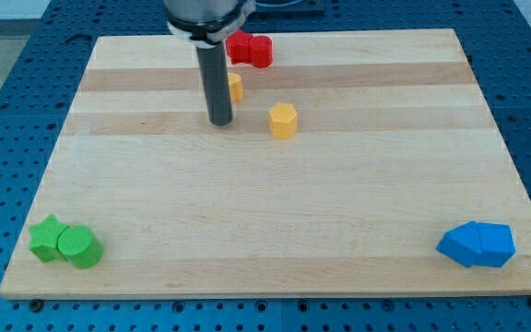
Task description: Move the yellow heart below the red star
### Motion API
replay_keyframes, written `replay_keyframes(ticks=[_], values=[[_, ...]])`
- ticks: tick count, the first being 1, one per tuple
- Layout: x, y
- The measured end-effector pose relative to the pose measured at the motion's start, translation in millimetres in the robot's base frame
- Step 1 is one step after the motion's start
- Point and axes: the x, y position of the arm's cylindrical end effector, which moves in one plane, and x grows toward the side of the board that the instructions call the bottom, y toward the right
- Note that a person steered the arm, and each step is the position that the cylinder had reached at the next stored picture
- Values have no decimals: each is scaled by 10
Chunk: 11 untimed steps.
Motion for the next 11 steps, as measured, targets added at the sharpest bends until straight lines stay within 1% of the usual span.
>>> replay_keyframes(ticks=[3, 4, 5, 6, 9, 10, 11], values=[[-745, 151], [-731, 151], [-628, -117], [-697, -137], [-927, 175], [-932, 278], [-570, 213]])
